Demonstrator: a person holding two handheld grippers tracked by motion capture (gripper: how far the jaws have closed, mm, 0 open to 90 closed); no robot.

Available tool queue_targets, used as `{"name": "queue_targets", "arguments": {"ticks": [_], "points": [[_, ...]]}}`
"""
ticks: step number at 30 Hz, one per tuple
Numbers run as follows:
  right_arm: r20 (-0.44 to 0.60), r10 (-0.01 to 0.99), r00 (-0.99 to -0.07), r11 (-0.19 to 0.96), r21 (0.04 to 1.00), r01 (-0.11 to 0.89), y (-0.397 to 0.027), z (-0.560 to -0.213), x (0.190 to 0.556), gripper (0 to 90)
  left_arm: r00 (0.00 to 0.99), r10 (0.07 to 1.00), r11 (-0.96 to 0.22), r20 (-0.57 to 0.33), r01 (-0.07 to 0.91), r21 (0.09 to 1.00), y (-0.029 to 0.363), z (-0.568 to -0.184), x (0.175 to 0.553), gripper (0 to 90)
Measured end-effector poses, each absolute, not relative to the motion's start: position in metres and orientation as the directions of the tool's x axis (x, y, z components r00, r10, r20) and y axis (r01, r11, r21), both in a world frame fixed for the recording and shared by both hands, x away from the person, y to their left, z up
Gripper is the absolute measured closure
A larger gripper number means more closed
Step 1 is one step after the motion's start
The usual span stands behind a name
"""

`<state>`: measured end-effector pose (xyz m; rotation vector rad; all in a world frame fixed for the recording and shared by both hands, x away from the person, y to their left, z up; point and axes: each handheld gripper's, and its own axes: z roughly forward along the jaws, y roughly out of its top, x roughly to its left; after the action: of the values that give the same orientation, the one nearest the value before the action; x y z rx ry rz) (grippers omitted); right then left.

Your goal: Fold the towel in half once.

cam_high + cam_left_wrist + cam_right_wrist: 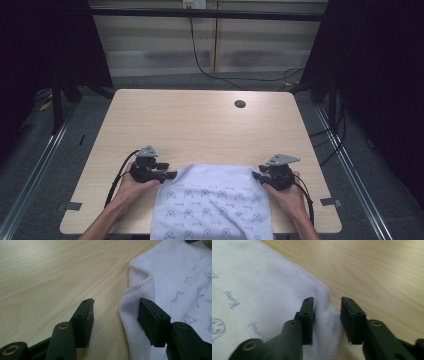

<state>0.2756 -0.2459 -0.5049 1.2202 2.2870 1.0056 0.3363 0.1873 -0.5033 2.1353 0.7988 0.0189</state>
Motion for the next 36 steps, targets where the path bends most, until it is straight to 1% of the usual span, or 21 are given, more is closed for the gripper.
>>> {"name": "queue_targets", "arguments": {"ticks": [3,5,6,9,12,14,15,16,17,19,21,23,24,27,29,33,36], "points": [[0.029,0.825,-0.565,0.371,0.727,0.578,-0.245,-0.504,0.274,80.3,0.813,0.53,-0.468,-0.243,0.519,0.716,0.181,-0.503,0.33,44.1],[0.041,0.823,-0.566,0.361,0.732,0.578,-0.246,-0.504,0.274,84.1,0.817,0.526,-0.477,-0.234,0.511,0.715,0.179,-0.503,0.328,45.2],[0.055,0.826,-0.561,0.351,0.729,0.588,-0.247,-0.504,0.274,85.2,0.821,0.513,-0.475,-0.251,0.515,0.713,0.178,-0.503,0.327,45.0],[0.064,0.83,-0.555,0.34,0.729,0.593,-0.247,-0.504,0.275,86.1,0.833,0.502,-0.493,-0.232,0.496,0.715,0.174,-0.501,0.322,42.5],[0.068,0.831,-0.553,0.337,0.729,0.596,-0.247,-0.504,0.275,86.2,0.843,0.482,-0.496,-0.238,0.486,0.72,0.173,-0.5,0.317,39.2],[0.074,0.83,-0.553,0.333,0.73,0.597,-0.247,-0.504,0.275,86.2,0.843,0.484,-0.496,-0.235,0.486,0.72,0.172,-0.501,0.316,40.2],[0.077,0.83,-0.553,0.332,0.729,0.599,-0.248,-0.504,0.276,86.2,0.846,0.488,-0.5,-0.215,0.473,0.725,0.171,-0.501,0.315,45.8],[0.085,0.831,-0.55,0.325,0.728,0.604,-0.248,-0.504,0.276,86.2,0.845,0.496,-0.493,-0.2,0.464,0.736,0.172,-0.501,0.315,55.8],[0.091,0.83,-0.551,0.322,0.728,0.605,-0.248,-0.504,0.276,86.7,0.835,0.504,-0.476,-0.222,0.483,0.735,0.173,-0.5,0.317,60.6],[0.095,0.828,-0.553,0.322,0.727,0.607,-0.248,-0.503,0.276,87.0,0.825,0.519,-0.444,-0.223,0.483,0.754,0.178,-0.497,0.32,74.3],[0.1,0.826,-0.555,0.318,0.73,0.605,-0.248,-0.501,0.276,87.4,0.807,0.532,-0.395,-0.255,0.503,0.769,0.186,-0.493,0.325,82.6],[0.123,0.823,-0.555,0.296,0.741,0.603,-0.249,-0.498,0.276,87.7,0.802,0.525,-0.357,-0.285,0.511,0.782,0.192,-0.488,0.329,85.5],[0.131,0.821,-0.555,0.284,0.75,0.598,-0.25,-0.495,0.277,87.8,0.801,0.532,-0.352,-0.275,0.505,0.788,0.193,-0.485,0.331,85.9],[0.162,0.816,-0.555,0.24,0.778,0.58,-0.253,-0.484,0.282,88.1,0.791,0.537,-0.311,-0.294,0.509,0.803,0.198,-0.479,0.336,86.0],[0.189,0.811,-0.554,0.2,0.8,0.565,-0.256,-0.475,0.286,88.2,0.792,0.539,-0.305,-0.288,0.502,0.809,0.199,-0.474,0.339,86.0],[0.204,0.8,-0.564,0.151,0.841,0.519,-0.257,-0.45,0.294,88.3,0.791,0.548,-0.274,-0.274,0.478,0.834,0.204,-0.459,0.349,86.1],[0.199,0.792,-0.577,0.137,0.864,0.485,-0.256,-0.427,0.302,88.3,0.776,0.565,-0.237,-0.282,0.479,0.845,0.209,-0.445,0.36,86.0]]}}
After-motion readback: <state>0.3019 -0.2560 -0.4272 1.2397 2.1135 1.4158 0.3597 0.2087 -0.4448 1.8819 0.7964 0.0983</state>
